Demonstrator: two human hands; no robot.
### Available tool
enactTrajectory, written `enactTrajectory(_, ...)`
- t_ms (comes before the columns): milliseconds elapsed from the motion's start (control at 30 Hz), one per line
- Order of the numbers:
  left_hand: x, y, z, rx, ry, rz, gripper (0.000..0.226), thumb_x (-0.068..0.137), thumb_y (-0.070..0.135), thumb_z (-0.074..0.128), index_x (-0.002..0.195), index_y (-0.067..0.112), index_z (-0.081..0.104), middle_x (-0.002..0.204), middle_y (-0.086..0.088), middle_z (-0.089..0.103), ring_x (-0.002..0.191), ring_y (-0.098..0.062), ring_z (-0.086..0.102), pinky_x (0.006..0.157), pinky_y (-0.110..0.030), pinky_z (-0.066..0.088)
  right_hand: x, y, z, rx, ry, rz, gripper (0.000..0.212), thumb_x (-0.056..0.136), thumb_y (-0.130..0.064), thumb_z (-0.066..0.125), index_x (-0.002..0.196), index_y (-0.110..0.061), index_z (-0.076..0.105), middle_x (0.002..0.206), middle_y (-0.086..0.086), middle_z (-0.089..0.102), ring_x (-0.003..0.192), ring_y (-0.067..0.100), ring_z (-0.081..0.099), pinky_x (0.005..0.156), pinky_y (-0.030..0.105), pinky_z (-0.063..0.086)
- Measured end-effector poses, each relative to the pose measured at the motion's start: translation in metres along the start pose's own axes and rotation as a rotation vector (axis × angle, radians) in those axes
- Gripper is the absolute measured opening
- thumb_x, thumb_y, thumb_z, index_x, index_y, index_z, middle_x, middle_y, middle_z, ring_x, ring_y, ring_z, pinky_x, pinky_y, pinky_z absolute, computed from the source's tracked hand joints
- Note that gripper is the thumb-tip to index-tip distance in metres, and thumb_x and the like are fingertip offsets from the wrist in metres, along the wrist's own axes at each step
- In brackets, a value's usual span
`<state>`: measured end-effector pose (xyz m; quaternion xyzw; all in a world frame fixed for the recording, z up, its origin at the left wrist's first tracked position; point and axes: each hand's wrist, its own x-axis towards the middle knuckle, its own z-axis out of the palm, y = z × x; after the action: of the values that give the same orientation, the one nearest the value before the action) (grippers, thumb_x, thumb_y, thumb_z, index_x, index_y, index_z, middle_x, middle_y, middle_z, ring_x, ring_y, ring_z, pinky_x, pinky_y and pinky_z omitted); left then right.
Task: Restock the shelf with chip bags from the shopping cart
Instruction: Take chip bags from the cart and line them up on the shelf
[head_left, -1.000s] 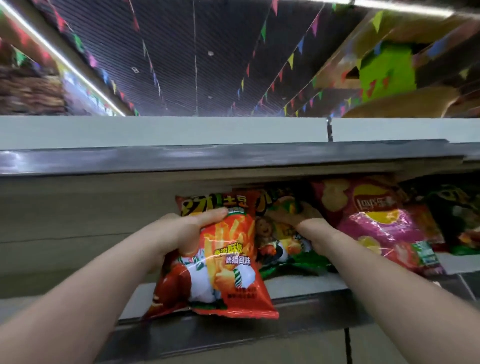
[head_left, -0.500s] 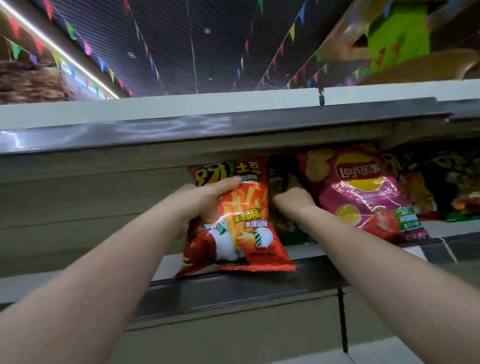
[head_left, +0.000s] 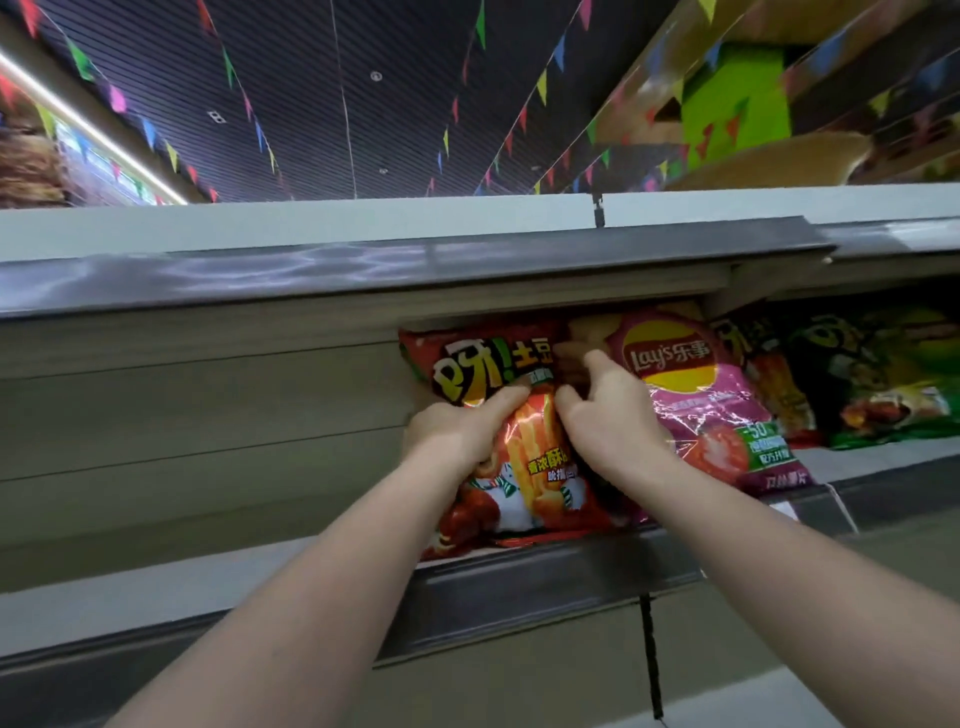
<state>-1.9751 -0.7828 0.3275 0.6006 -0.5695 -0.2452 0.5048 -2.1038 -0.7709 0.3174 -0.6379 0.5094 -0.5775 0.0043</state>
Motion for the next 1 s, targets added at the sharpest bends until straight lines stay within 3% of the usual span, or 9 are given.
enactTrajectory(167,-0.006,-0.003,0.004,-0.03,-0.052,0.012,0.067,0.068,0.075,0.059,0.089,0.011,0.064,0.093,-0.003,0.063,0.096,-0.026,0.061,0.089,-0.031,0.046,-0.005,0.005,0.005,-0.044,0.012,-0.052,0.038,0.095,-0.012,0.045,0.133,-0.012,0.047,0.129,0.01,0.052,0.116,0.025,0.05,0.089,0.024,0.037)
enactTrajectory(300,-0.002,-0.006,0.007,-0.129,-0.085,-0.012,0.084,0.062,0.077,0.057,0.112,0.01,0.063,0.11,-0.011,0.065,0.101,-0.03,0.061,0.097,-0.042,0.046,-0.004,0.008,0.005,-0.048,0.012,-0.055,0.037,0.095,-0.011,0.045,0.132,-0.012,0.048,0.13,0.009,0.052,0.117,0.023,0.05,0.088,0.021,0.035)
enactTrajectory(500,0.003,-0.007,0.011,-0.081,0.002,-0.025,0.069,0.079,0.062,0.056,0.119,0.007,0.058,0.116,-0.012,0.059,0.109,-0.03,0.055,0.096,-0.037,0.044,-0.006,0.011,0.007,-0.1,0.017,-0.043,0.034,0.097,-0.011,0.042,0.129,-0.007,0.049,0.125,0.009,0.05,0.114,0.022,0.048,0.074,0.013,0.025)
enactTrajectory(700,-0.009,-0.003,0.005,-0.261,-0.025,-0.061,0.039,0.077,0.052,0.068,0.087,0.022,0.045,0.098,-0.008,0.062,0.102,-0.031,0.062,0.095,-0.044,0.05,-0.01,0.004,0.004,-0.111,-0.003,-0.043,0.041,0.096,-0.008,0.041,0.137,-0.01,0.043,0.131,0.01,0.047,0.119,0.023,0.046,0.09,0.023,0.037)
enactTrajectory(800,-0.014,0.0,0.002,-0.21,-0.073,-0.042,0.027,0.077,0.052,0.066,0.077,0.033,0.048,0.124,-0.013,0.057,0.113,-0.036,0.056,0.097,-0.047,0.047,-0.013,-0.001,-0.001,-0.103,-0.013,-0.027,0.044,0.095,-0.006,0.042,0.139,-0.011,0.04,0.137,0.01,0.045,0.124,0.025,0.045,0.096,0.028,0.038)
enactTrajectory(833,-0.018,0.001,0.001,-0.227,-0.09,-0.046,0.043,0.063,0.062,0.07,0.09,0.031,0.055,0.126,-0.013,0.057,0.112,-0.036,0.057,0.097,-0.047,0.047,-0.014,-0.003,-0.003,-0.093,-0.011,-0.031,0.046,0.095,-0.006,0.043,0.14,-0.011,0.039,0.138,0.009,0.045,0.125,0.025,0.044,0.097,0.029,0.038)
enactTrajectory(867,-0.02,0.0,0.0,-0.272,-0.094,-0.036,0.083,0.043,0.072,0.071,0.109,0.024,0.057,0.125,-0.013,0.059,0.11,-0.035,0.059,0.096,-0.047,0.048,-0.016,-0.004,-0.005,-0.082,-0.008,-0.039,0.047,0.094,-0.006,0.043,0.141,-0.011,0.037,0.14,0.008,0.044,0.126,0.024,0.043,0.098,0.029,0.037)
enactTrajectory(933,-0.019,-0.003,-0.002,-0.316,-0.095,-0.021,0.132,0.024,0.08,0.072,0.134,0.012,0.046,0.125,-0.011,0.06,0.112,-0.03,0.059,0.101,-0.042,0.044,-0.019,-0.007,-0.007,-0.063,-0.003,-0.068,0.049,0.094,-0.007,0.045,0.142,-0.013,0.036,0.141,0.006,0.043,0.129,0.021,0.042,0.101,0.028,0.035)
enactTrajectory(1000,-0.025,-0.004,-0.008,-0.34,-0.115,0.025,0.116,0.051,0.077,0.068,0.142,0.013,0.037,0.136,-0.007,0.053,0.123,-0.027,0.05,0.099,-0.033,0.036,-0.021,-0.012,-0.009,-0.05,0.0,-0.098,0.049,0.094,-0.009,0.046,0.141,-0.014,0.037,0.141,0.005,0.043,0.13,0.02,0.041,0.103,0.029,0.034)
